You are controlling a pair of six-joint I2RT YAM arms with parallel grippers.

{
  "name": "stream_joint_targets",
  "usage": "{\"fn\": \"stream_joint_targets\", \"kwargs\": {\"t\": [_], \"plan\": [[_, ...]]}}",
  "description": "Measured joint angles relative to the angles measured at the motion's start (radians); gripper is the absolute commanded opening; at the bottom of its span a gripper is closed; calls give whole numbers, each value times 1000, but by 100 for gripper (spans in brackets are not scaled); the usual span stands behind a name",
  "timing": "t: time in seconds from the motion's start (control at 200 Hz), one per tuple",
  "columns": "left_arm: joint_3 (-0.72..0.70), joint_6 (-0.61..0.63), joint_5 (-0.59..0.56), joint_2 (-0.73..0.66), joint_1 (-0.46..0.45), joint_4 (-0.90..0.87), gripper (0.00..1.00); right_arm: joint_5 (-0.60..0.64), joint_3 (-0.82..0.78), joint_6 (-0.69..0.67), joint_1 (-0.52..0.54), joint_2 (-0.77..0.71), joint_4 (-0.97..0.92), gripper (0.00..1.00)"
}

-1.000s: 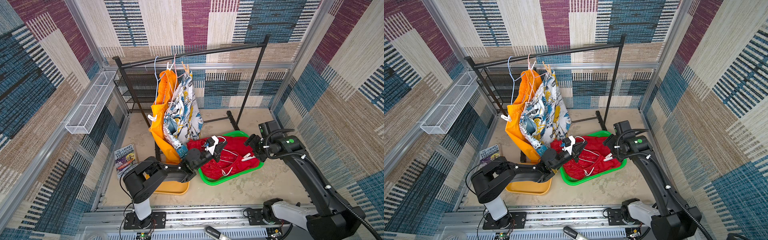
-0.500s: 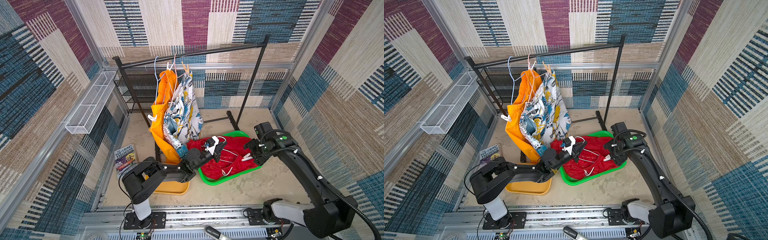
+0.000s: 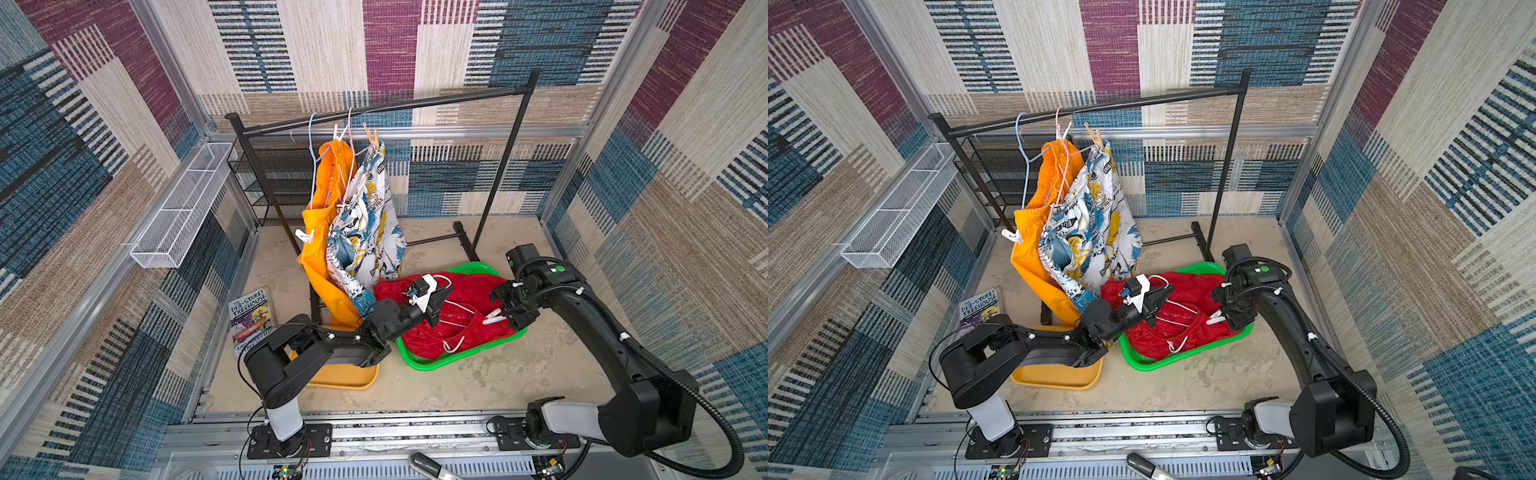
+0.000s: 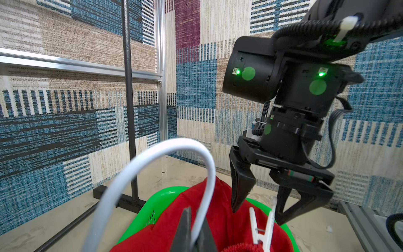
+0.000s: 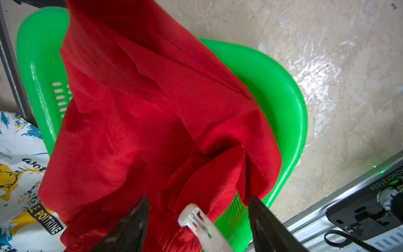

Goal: Remove the clothespins securing shorts to the hanger
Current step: Place the hanger in the basket.

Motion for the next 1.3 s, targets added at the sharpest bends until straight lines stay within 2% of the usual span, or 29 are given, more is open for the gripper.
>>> {"fn": "stream_joint_targets", "kwargs": {"t": [0.531, 0.837, 1.087, 1.302], "plan": [[-4, 0, 0, 12, 0, 22, 0, 0, -56, 36, -4, 1, 3, 50], [3, -3, -2, 26, 0, 31, 0, 2, -59, 68, -4, -2, 13, 47], [12, -7, -5, 33, 0, 33, 0, 5, -80, 106, -3, -4, 29, 36], [15, -8, -5, 35, 0, 33, 0, 7, -89, 138, -3, -10, 47, 34]]}}
